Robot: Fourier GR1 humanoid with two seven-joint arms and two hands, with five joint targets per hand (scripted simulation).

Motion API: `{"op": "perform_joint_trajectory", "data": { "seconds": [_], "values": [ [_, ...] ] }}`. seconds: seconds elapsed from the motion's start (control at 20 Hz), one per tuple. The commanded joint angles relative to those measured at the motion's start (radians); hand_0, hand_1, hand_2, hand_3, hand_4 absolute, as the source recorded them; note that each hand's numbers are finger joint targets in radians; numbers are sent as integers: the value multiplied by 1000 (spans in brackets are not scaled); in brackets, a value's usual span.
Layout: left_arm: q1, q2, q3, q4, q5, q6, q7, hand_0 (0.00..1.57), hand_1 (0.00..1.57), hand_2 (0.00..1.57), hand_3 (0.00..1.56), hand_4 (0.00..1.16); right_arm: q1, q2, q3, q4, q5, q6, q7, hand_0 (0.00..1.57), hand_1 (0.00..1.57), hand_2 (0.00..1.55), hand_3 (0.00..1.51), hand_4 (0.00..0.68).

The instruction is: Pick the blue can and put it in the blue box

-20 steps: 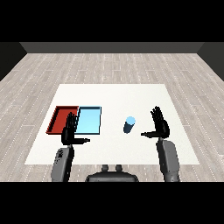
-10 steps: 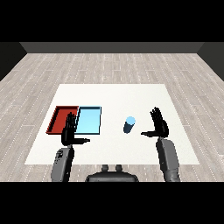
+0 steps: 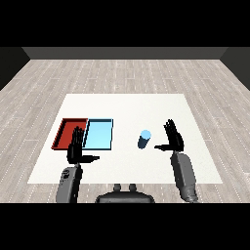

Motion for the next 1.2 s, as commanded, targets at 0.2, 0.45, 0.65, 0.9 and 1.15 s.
{"op": "perform_joint_trajectory", "data": {
  "seconds": [0.2, 0.45, 0.65, 0.9, 1.15],
  "values": [
    [-81, 9, 36, 49, 34, 5, 25, 0, 0, 0, 0, 0, -19, 68, 43, 68, 23, -64, -5, 0, 0, 0, 0, 0],
    [-43, -23, -9, -47, 16, 36, 58, 0, 0, 0, 0, 0, -62, 70, 31, 232, 35, -48, -90, 0, 0, 0, 0, 0],
    [-43, 42, 55, 80, 37, -48, -39, 0, 0, 0, 0, 0, -28, 92, 73, 140, 39, -72, -40, 0, 0, 0, 0, 0],
    [-21, 2, 21, 10, 15, 9, -9, 0, 0, 0, 0, 0, 21, 76, 59, 163, 19, -44, -64, 0, 0, 0, 0, 0],
    [-41, 18, 34, -10, 25, 12, 25, 0, 0, 0, 0, 0, -56, 81, 63, 202, 11, -61, -50, 0, 0, 0, 0, 0]
  ]
}}
